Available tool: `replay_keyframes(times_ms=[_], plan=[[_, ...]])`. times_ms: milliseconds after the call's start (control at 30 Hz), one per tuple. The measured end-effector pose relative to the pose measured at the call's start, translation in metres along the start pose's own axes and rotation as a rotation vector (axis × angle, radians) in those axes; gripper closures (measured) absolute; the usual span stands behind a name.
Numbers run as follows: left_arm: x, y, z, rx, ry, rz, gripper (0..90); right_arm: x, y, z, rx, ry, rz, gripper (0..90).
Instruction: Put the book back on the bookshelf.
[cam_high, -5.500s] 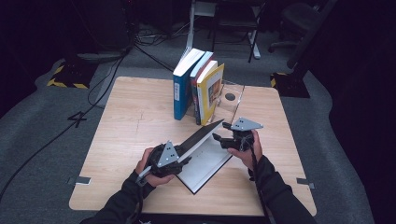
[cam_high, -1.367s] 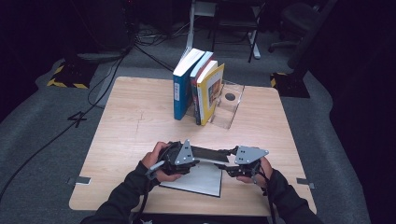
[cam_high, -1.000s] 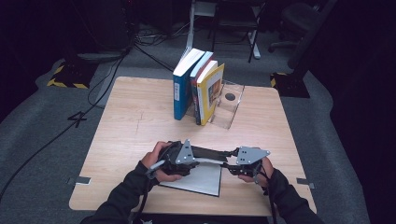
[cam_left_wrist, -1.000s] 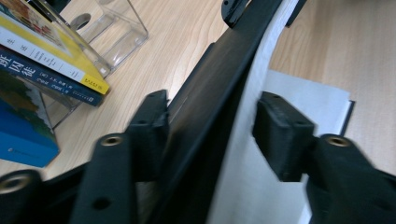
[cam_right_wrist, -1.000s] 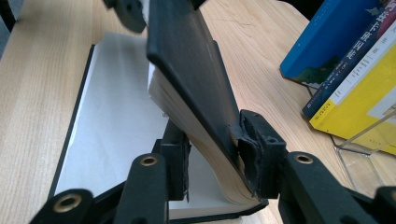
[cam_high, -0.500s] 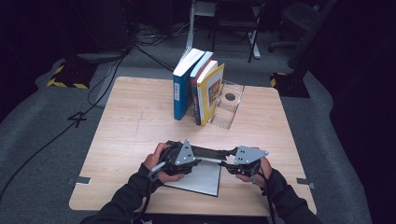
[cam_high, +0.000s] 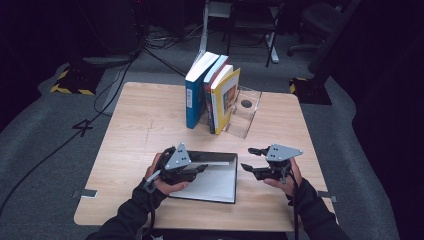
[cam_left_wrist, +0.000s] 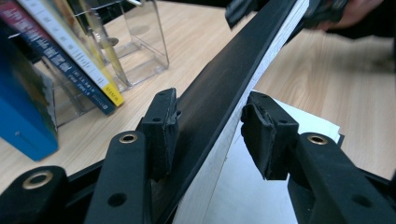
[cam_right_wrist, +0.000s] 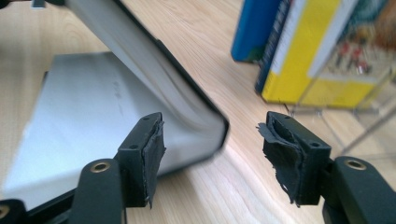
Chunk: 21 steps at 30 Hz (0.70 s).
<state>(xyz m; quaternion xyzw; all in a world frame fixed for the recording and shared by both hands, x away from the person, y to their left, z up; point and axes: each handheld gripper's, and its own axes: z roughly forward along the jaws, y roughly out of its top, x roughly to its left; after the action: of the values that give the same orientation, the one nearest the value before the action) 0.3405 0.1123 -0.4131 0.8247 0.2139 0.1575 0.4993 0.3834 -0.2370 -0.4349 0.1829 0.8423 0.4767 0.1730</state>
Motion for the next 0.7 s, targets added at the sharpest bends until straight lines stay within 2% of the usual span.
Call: replay_keyframes(times_ms=[133, 167, 200, 267, 333, 367, 500, 567, 600, 700], plan=[[0.009, -0.007, -0.011, -0.058, -0.003, -0.067, 55.8, -0.007, -0.006, 0.003, 0.023, -0.011, 0.04, 38.7], [0.009, -0.007, -0.011, -0.058, -0.003, -0.067, 55.9, -0.007, -0.006, 0.003, 0.023, -0.011, 0.04, 38.7], [0.012, -0.011, -0.015, -0.09, 0.01, -0.091, 55.9, -0.008, -0.007, 0.006, 0.035, -0.013, 0.045, 38.3], [0.015, -0.014, -0.019, -0.11, 0.015, -0.115, 56.3, -0.008, -0.011, 0.018, 0.061, 0.011, 0.055, 37.0], [0.018, -0.017, -0.022, -0.126, 0.016, -0.13, 56.3, -0.008, -0.011, 0.021, 0.069, 0.012, 0.051, 36.1], [0.018, -0.018, -0.024, -0.136, 0.02, -0.137, 56.2, -0.006, -0.011, 0.024, 0.073, 0.028, 0.052, 35.3], [0.019, -0.024, -0.029, -0.158, 0.033, -0.158, 56.2, 0.003, -0.008, 0.038, 0.06, 0.094, 0.038, 33.1], [0.019, -0.026, -0.031, -0.172, 0.04, -0.173, 56.1, 0.008, -0.005, 0.043, 0.059, 0.108, 0.01, 32.3], [0.019, -0.026, -0.031, -0.174, 0.045, -0.172, 56.2, 0.011, -0.003, 0.045, 0.043, 0.126, 0.011, 32.3], [0.019, -0.029, -0.034, -0.186, 0.044, -0.18, 55.9, 0.015, 0.002, 0.047, 0.015, 0.133, -0.002, 33.5]])
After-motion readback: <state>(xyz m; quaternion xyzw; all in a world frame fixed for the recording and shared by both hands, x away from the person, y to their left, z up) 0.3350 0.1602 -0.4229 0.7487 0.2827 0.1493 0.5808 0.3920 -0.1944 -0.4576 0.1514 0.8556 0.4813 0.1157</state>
